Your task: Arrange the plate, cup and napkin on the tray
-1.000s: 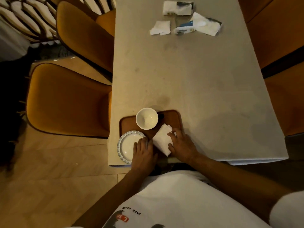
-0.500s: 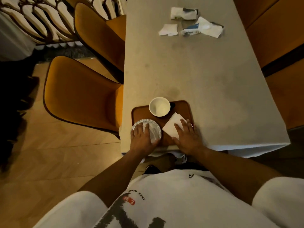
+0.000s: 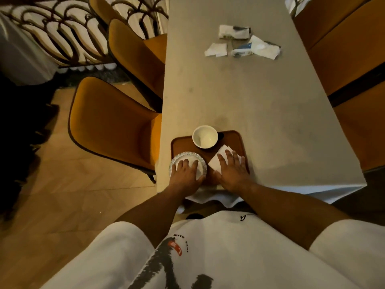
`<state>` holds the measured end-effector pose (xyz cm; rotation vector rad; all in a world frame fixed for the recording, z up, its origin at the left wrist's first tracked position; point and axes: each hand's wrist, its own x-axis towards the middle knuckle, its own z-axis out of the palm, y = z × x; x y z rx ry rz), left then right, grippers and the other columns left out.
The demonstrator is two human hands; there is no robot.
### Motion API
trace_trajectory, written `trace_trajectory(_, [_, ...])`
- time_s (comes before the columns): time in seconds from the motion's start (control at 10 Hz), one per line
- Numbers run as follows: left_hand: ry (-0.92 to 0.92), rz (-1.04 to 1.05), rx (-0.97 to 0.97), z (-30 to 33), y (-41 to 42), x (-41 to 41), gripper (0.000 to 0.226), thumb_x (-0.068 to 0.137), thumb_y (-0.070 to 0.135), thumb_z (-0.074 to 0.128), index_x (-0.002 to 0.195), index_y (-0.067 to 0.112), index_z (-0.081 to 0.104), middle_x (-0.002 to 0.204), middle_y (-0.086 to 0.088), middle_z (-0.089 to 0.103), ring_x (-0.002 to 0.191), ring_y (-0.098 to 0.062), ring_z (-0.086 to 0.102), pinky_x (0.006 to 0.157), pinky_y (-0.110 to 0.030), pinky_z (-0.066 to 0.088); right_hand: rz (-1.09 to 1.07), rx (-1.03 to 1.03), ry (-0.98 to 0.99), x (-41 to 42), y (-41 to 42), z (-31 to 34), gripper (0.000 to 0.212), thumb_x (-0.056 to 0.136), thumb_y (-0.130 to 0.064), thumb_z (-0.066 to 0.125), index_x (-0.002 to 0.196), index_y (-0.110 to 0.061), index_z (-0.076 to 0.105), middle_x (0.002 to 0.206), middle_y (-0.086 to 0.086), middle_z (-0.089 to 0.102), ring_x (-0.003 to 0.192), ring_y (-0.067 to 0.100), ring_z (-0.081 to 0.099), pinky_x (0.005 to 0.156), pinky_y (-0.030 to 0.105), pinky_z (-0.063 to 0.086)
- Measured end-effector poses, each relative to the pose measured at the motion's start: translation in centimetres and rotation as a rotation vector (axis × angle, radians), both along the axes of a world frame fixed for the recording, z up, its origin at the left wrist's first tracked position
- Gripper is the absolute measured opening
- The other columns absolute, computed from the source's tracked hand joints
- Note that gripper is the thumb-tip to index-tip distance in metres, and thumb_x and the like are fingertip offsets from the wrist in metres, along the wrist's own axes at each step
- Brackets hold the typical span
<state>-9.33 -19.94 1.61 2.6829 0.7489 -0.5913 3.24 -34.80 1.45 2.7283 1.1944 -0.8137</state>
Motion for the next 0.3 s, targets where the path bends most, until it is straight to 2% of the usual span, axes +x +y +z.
trace_trajectory(0.1, [-0.011, -0.025, 0.017, 1.6, 0.5, 0.9, 0.062, 0.096, 0.056, 0.040, 0.145, 0.018, 0.038, 0.150, -0.015, 0.043, 0.134, -0.034, 0.043, 0.108, -0.048, 0.036, -0.018, -0.054, 0.041, 1.4, 0.6, 0.9, 0.076, 0.096, -0.055, 0.034, 0.156, -0.020, 0.002, 0.165, 0.013, -0.008, 0.150, 0.036, -0.012, 0.121, 0.054, -0.001])
trace_trajectory(0.2, [-0.137, -0.041, -0.067, 5.6, 2.4, 3.7, 0.046, 0.098, 0.042, 0.048, 0.136, 0.017, 0.049, 0.140, -0.009, 0.055, 0.124, -0.029, 0.055, 0.096, -0.040, 0.047, -0.103, -0.124, 0.180, 5.3, 3.5, 4.7, 0.073, 0.092, -0.040, 0.056, 0.153, -0.014, 0.024, 0.161, 0.012, 0.021, 0.148, 0.033, 0.021, 0.116, 0.041, 0.024])
trace_trajectory(0.3, [-0.032, -0.073, -0.213, 9.2, 4.2, 6.0, 0.036, 0.097, 0.031, 0.055, 0.128, 0.013, 0.056, 0.133, -0.005, 0.059, 0.119, -0.022, 0.057, 0.097, -0.036, 0.046, -0.129, -0.073, 0.332, 8.2, 6.2, 7.8, 0.055, 0.090, -0.027, 0.064, 0.138, -0.006, 0.048, 0.140, 0.011, 0.053, 0.122, 0.027, 0.053, 0.094, 0.034, 0.043])
